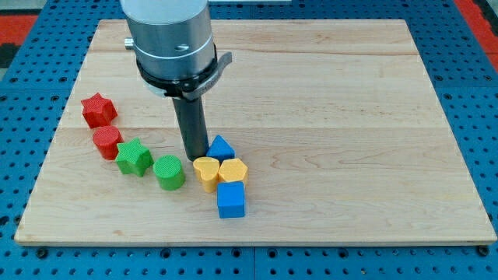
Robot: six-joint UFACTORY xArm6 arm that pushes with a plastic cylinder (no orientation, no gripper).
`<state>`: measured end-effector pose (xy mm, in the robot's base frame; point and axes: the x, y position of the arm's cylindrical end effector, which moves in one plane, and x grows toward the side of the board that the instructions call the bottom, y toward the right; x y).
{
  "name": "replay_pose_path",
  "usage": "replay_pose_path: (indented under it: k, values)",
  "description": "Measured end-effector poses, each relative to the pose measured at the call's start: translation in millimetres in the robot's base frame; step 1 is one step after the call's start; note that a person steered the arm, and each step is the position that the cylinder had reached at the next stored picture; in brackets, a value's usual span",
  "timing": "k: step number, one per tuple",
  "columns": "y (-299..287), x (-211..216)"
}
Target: Move red star to center left
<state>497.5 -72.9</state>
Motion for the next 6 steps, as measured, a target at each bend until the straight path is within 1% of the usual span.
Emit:
replay_pose_path:
  k: [1,2,3,4,5,6]
  values:
    - [-20,-18]
    - [-35,-51]
    - [-76,-42]
    - [-90,-43]
    - [-123,-79]
    - [-171,-61]
